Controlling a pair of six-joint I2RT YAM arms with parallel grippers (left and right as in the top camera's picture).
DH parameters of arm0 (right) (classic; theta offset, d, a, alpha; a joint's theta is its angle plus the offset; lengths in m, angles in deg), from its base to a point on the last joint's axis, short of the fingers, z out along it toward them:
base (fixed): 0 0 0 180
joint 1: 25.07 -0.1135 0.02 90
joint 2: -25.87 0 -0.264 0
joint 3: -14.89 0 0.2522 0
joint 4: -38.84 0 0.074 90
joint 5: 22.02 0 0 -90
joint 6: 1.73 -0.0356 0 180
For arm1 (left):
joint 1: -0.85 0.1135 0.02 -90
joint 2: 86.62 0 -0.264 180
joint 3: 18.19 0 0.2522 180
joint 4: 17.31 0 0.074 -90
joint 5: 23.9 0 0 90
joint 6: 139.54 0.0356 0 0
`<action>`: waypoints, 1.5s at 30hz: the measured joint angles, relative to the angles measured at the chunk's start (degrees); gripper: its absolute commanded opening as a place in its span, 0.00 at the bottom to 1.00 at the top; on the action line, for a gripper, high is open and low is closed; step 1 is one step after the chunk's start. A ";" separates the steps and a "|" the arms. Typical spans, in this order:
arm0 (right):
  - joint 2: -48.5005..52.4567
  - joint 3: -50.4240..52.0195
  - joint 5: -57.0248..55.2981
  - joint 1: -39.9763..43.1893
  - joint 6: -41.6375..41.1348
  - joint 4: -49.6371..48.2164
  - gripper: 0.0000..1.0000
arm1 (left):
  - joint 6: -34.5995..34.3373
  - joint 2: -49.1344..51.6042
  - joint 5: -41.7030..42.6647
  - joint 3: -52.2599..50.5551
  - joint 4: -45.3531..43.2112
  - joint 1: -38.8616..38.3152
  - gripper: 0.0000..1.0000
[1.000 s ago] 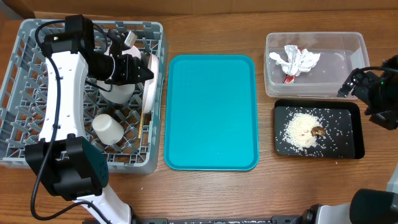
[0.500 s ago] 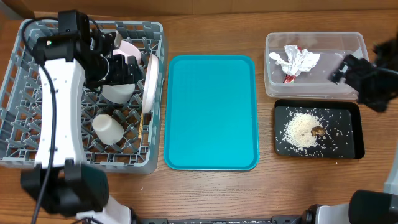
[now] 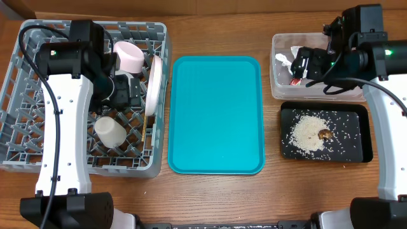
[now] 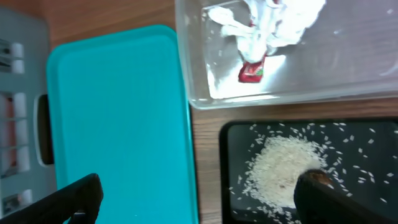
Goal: Sort waste into correct bins and load items into the dishwasher
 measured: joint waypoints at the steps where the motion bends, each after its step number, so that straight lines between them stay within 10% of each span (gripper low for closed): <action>1: 0.04 0.00 -0.22 0.02 0.07 0.44 1.00 | 0.00 -0.04 -0.17 -0.07 0.13 -0.17 1.00; 12: -5.60 7.21 -3.61 0.00 0.20 -2.40 1.00 | 0.04 -15.47 -1.29 -13.22 -9.79 -3.45 1.00; 29: -45.27 36.87 -7.63 0.00 4.00 -11.96 1.00 | 3.02 -58.12 3.63 -46.03 -29.59 -3.45 1.00; 45: -45.66 36.94 -9.62 0.00 4.46 -9.29 1.00 | 3.02 -61.00 4.22 -46.69 -26.60 -3.45 1.00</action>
